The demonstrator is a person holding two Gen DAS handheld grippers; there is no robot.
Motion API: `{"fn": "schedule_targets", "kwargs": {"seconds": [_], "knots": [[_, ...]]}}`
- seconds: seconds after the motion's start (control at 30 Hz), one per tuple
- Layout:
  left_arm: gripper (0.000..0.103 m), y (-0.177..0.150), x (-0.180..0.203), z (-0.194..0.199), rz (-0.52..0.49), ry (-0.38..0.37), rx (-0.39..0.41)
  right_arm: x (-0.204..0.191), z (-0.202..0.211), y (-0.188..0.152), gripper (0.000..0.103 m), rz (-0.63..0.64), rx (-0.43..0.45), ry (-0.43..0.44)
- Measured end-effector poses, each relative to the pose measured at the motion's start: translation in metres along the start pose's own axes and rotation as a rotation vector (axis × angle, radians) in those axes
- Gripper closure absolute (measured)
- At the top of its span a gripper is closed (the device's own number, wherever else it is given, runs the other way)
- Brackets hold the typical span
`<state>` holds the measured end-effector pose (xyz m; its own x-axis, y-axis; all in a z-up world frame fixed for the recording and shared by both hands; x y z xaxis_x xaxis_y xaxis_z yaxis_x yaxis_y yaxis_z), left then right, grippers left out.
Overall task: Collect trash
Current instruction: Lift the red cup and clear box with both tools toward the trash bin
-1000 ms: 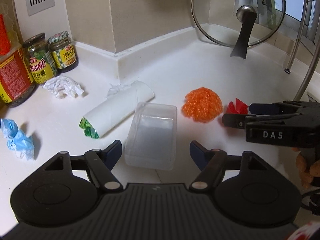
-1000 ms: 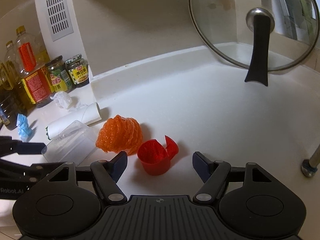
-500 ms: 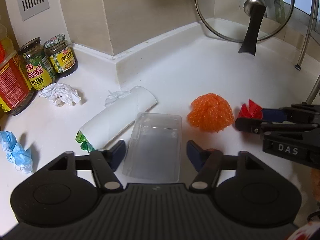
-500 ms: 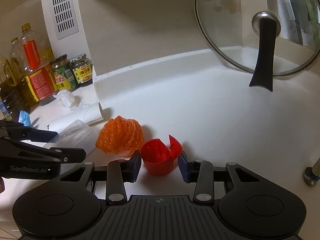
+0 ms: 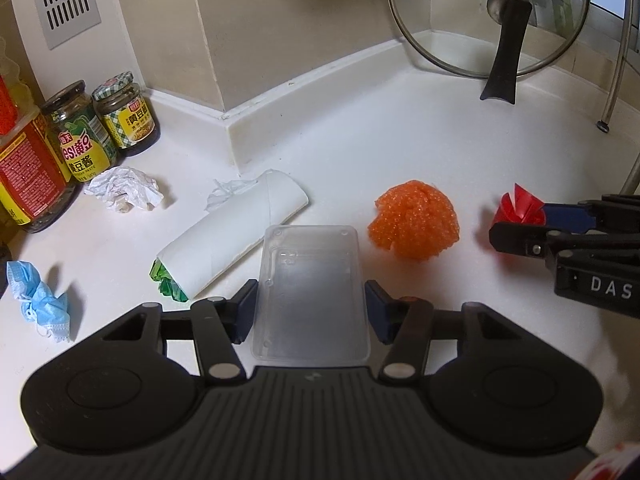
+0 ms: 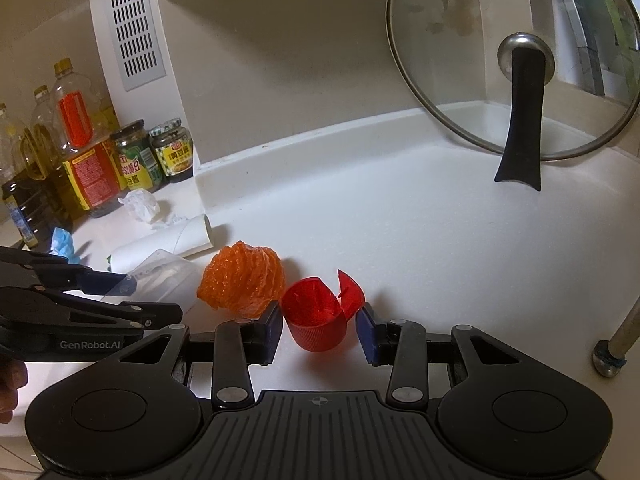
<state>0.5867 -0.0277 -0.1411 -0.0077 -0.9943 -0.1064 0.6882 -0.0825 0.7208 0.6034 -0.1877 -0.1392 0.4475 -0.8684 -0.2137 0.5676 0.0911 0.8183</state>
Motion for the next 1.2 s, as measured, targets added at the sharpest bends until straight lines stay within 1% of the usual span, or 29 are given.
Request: {"fn": "schedule_targets", "kwargs": {"seconds": [0.3, 0.67, 0.97, 1.2], "knots": [[0.050, -0.001, 0.004, 0.017, 0.015, 0.014, 0.023, 0.001, 0.011, 0.000, 0.062, 0.003, 0.006, 0.021], [0.050, -0.005, 0.007, 0.049, 0.033, 0.027, 0.060, -0.006, 0.028, -0.002, 0.062, 0.013, 0.026, 0.056], [0.050, -0.017, 0.004, 0.097, 0.073, 0.001, 0.108, -0.024, 0.058, -0.003, 0.062, 0.001, 0.047, 0.080], [0.050, -0.043, -0.008, 0.145, 0.098, -0.023, 0.135, -0.053, 0.096, -0.015, 0.062, -0.018, 0.055, 0.103]]}}
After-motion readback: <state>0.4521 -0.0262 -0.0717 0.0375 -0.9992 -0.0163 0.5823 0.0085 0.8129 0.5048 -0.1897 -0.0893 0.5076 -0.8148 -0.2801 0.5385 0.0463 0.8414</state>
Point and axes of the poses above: each gripper's, at about its wrist camera, not at the fingertips, and z roughly against the way its jaws point, x to its right, y to its top, the point moved 8 cm from there along -z, roughly the way its jaws point, and after that the axes turned 3 degrees about x, right-handed, at the moved point
